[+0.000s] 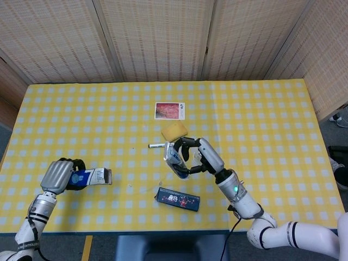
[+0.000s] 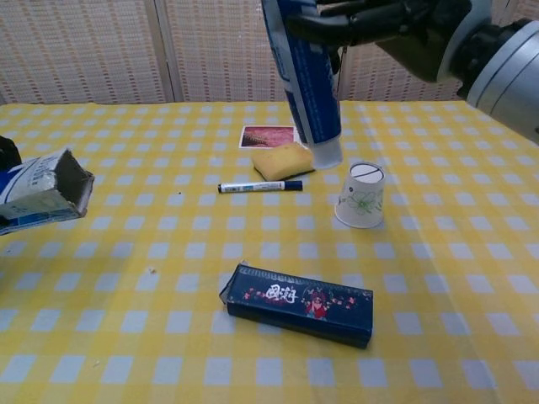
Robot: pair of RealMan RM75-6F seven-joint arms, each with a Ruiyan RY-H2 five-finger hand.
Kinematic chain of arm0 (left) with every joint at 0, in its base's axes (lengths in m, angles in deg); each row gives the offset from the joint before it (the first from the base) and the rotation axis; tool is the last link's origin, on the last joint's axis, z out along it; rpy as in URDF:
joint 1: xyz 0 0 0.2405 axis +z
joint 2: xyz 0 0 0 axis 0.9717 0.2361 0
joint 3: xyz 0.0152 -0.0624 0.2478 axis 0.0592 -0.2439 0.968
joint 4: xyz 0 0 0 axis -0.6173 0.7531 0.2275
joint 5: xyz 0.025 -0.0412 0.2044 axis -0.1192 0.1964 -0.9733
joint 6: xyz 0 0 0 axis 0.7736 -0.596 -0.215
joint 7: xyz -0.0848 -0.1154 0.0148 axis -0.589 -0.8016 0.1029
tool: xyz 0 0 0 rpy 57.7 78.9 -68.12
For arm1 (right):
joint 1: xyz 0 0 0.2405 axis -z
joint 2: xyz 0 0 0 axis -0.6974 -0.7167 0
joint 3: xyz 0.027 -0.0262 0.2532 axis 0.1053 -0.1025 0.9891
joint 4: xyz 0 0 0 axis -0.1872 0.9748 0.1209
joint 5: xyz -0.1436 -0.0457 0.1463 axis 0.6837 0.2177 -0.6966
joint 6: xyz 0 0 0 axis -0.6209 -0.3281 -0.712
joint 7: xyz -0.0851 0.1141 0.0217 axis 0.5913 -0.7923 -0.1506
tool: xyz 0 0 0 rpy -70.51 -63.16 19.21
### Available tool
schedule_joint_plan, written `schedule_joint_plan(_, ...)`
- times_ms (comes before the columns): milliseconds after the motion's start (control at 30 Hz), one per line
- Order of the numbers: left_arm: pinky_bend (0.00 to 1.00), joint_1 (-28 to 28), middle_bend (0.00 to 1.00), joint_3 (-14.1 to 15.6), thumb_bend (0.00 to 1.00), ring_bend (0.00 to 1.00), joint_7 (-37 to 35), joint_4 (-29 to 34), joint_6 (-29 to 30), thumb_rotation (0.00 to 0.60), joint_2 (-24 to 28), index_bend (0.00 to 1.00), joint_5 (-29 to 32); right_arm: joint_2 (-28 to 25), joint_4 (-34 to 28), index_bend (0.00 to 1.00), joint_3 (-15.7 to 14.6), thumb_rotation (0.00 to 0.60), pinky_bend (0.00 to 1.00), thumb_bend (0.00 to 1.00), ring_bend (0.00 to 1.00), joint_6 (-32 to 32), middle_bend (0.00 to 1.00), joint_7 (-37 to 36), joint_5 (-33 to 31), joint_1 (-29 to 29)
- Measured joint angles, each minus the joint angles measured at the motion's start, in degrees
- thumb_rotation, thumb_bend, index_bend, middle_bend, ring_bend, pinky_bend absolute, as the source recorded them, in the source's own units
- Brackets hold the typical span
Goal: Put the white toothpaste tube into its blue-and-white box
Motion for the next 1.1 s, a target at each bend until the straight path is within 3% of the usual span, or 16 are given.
schedule_joint_plan(167,0.40,-0.38,0.63,-1.22,0.19,0.51,0.65,5.94,-0.72,0.600,-0.96,0.66,3.84,-1.00,-2.97,0.76,0.79,0.600,0.66,0.36,0.69,-5.07,0.62,-7.09,2.34,2.12)
schedule_joint_plan(367,0.42,-0.39,0.65,-3.32,0.19,0.52,-0.93,12.96,0.07,0.600,-2.64,0.67,8.07,-1.13,-4.86,0.76,1.52,0.600,0.66,0.36,0.69,-6.38,0.62,-11.41,3.13,2.72)
schedule_joint_plan(733,0.43,-2.76,0.65,-5.37,0.20,0.52,-0.08,21.04,-0.49,0.600,-5.80,0.66,12.91,0.28,-5.25,0.76,3.58,0.600,0.66,0.36,0.69,-5.43,0.62,-16.07,0.51,1.71)
schedule_joint_plan(1100,0.43,-5.97,0.65,-6.64,0.20,0.52,-1.80,22.82,-3.01,0.600,-9.69,0.66,17.66,2.29,-3.97,0.76,6.20,0.600,0.66,0.36,0.69,-0.66,0.62,-18.37,-3.66,-1.00)
